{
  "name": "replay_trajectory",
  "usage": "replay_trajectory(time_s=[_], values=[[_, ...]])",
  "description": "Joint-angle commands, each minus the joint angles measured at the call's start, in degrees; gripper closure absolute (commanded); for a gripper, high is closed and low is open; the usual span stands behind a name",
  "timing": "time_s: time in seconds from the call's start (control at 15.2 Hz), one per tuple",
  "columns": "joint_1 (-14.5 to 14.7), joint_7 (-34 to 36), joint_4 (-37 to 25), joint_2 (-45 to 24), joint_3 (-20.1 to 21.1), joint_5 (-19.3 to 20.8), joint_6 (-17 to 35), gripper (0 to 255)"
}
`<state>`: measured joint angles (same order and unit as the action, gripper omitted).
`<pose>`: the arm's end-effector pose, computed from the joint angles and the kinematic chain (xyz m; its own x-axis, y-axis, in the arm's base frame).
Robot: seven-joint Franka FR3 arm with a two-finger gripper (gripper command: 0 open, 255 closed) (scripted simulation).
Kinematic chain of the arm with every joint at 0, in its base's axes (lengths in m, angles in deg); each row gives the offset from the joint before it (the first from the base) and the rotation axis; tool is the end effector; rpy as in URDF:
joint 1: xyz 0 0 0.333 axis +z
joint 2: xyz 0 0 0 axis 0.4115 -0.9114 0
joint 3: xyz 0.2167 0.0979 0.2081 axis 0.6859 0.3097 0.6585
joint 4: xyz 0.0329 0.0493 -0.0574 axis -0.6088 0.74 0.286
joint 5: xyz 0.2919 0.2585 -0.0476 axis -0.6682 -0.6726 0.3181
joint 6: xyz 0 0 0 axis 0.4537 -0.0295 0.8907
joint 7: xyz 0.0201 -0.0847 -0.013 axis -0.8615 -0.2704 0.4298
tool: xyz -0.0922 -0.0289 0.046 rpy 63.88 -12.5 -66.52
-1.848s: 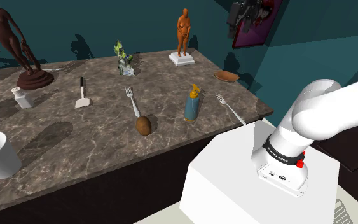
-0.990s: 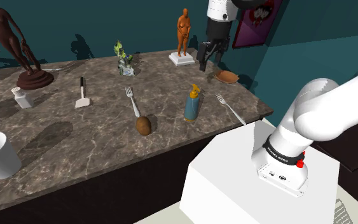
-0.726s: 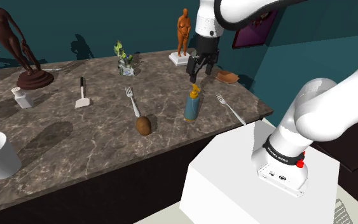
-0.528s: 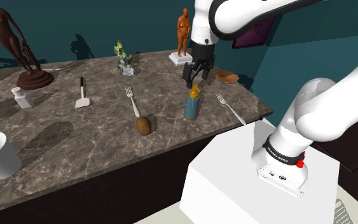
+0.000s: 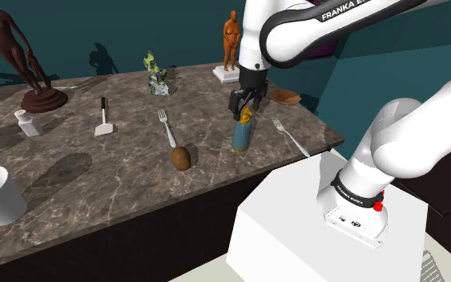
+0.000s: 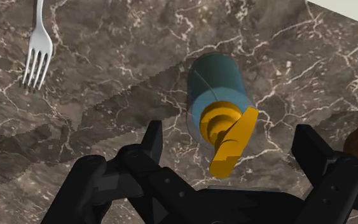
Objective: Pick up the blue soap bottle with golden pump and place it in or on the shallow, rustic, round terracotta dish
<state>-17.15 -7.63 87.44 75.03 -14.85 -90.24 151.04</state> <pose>0.3752 0.0985 0.3986 0.9983 -0.0581 0.0098 -0.0582 -0.9982 0.0163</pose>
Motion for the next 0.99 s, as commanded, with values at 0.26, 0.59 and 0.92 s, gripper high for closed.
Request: replay_trajectory(time_s=[0.26,0.59,0.92], values=[[0.0,0.01,0.07,-0.09,0.01,0.0,0.19,0],[-0.01,-0.01,0.08,-0.08,0.0,0.0,0.18,255],[0.0,0.01,0.07,-0.1,0.01,0.0,0.2,255]])
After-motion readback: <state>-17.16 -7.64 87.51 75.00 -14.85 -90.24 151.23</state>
